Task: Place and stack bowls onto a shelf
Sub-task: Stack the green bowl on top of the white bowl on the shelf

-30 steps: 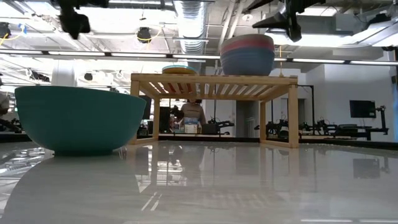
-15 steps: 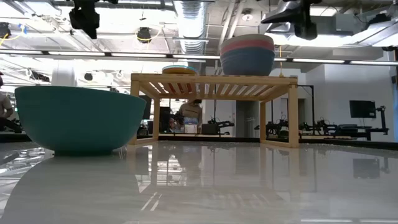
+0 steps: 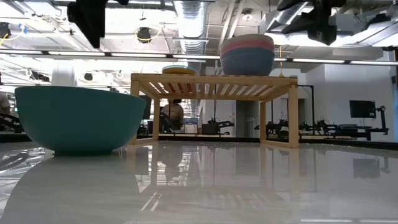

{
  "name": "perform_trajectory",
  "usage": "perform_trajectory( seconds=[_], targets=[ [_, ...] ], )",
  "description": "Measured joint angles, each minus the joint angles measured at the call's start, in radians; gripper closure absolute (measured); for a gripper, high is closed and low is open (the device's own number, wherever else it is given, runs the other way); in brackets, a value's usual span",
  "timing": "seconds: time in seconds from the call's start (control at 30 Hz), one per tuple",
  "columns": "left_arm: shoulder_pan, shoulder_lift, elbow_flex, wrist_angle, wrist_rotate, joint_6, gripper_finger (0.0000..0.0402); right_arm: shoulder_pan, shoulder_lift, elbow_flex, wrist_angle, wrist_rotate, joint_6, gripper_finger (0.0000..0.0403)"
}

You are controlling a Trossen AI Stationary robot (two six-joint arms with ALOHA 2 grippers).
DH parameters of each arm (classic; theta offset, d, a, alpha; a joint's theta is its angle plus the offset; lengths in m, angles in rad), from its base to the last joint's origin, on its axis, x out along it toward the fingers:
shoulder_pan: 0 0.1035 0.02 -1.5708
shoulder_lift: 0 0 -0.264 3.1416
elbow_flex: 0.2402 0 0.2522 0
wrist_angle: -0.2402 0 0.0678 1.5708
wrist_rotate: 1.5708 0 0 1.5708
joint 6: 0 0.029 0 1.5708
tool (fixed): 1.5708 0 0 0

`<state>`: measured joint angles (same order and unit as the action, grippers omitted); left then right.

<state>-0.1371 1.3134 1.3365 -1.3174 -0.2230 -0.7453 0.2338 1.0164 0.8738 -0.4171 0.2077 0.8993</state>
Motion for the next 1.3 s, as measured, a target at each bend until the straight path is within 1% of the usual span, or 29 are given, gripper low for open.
perform_trajectory(
  seconds=[0.17,0.27,0.33,0.4,0.53,0.67,0.83,0.9,1.0,1.07,1.13,1.2,1.3],
  targets=[
    [-0.067,0.132,0.0,0.0,-0.02,0.033,0.0145,0.038,0.0,0.0,-0.033,0.0,-0.062,0.0179],
    [-0.072,0.162,-0.016,0.016,-0.028,0.066,0.0145,0.042,0.0,0.0,-0.044,0.0,-0.071,0.0179],
    [-0.069,0.138,-0.079,0.086,0.002,0.071,0.0145,0.041,0.0,0.0,-0.052,0.0,-0.072,0.0179],
    [-0.066,0.09,-0.166,0.17,0.043,0.064,0.0145,0.041,0.0,0.0,-0.058,0.002,-0.072,0.0179],
    [-0.065,-0.004,-0.338,0.265,0.084,0.003,0.0145,0.041,0.0,0.0,-0.061,0.001,-0.071,0.0179],
    [-0.061,-0.065,-0.465,0.409,0.155,-0.019,0.0145,0.041,0.0,0.0,-0.062,0.001,-0.062,0.0179],
    [-0.061,-0.068,-0.561,0.486,0.172,-0.059,0.0145,0.041,0.0,0.0,-0.061,0.002,-0.014,0.0179],
    [-0.056,-0.068,-0.586,0.52,0.175,-0.073,0.0145,0.041,0.0,0.0,-0.061,0.002,0.004,0.0179],
    [-0.047,-0.068,-0.602,0.532,0.213,-0.076,0.0149,0.041,0.0,0.0,-0.061,0.002,0.019,0.0179],
    [-0.047,-0.068,-0.61,0.532,0.215,-0.087,0.0163,0.041,0.0,0.0,-0.061,0.002,0.02,0.0179],
    [-0.047,-0.068,-0.621,0.543,0.216,-0.109,0.0192,0.041,0.0,0.0,-0.061,0.002,0.02,0.0179],
    [-0.047,-0.068,-0.635,0.569,0.22,-0.127,0.0234,0.041,0.0,0.0,-0.061,0.002,0.025,0.0179],
    [-0.05,-0.068,-0.657,0.629,0.227,-0.181,0.0308,0.041,0.0,0.0,-0.061,0.002,0.027,0.0179]
  ],
)
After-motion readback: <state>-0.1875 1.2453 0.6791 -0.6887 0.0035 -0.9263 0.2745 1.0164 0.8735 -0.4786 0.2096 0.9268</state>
